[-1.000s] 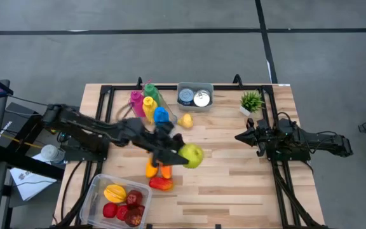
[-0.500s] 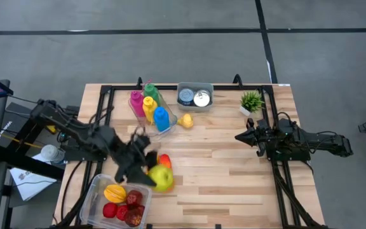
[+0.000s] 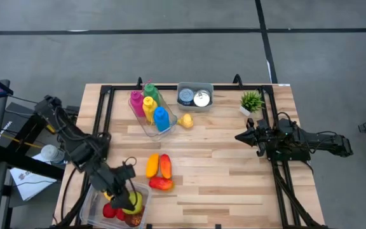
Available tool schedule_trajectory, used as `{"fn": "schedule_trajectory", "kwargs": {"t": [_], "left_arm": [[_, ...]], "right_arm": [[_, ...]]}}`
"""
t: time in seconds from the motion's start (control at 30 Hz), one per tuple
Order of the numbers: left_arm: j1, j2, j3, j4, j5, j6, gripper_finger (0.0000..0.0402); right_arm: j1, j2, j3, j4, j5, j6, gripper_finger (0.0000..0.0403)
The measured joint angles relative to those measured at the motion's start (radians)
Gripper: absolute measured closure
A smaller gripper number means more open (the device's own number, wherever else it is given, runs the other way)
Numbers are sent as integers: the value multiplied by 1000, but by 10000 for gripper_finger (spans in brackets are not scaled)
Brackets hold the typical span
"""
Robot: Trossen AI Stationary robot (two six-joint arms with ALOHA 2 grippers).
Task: Pick & Place Food Item
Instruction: Put the green apple into the white bin
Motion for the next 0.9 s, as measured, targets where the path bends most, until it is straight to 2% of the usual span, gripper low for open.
{"fn": "schedule_trajectory", "kwargs": {"t": [0.17, 0.47, 0.63, 0.9], "left_arm": [[-78, 0, -1, -197, -13, -119, 77], [-193, 0, -12, -357, -18, -252, 76], [-215, 1, -84, -320, -15, -300, 77], [-202, 2, -206, -137, -16, -316, 76]], "right_arm": [[0, 0, 0, 0, 0, 0, 391], [0, 0, 0, 0, 0, 0, 391], [0, 0, 0, 0, 0, 0, 391], [0, 0, 0, 0, 0, 0, 391]]}}
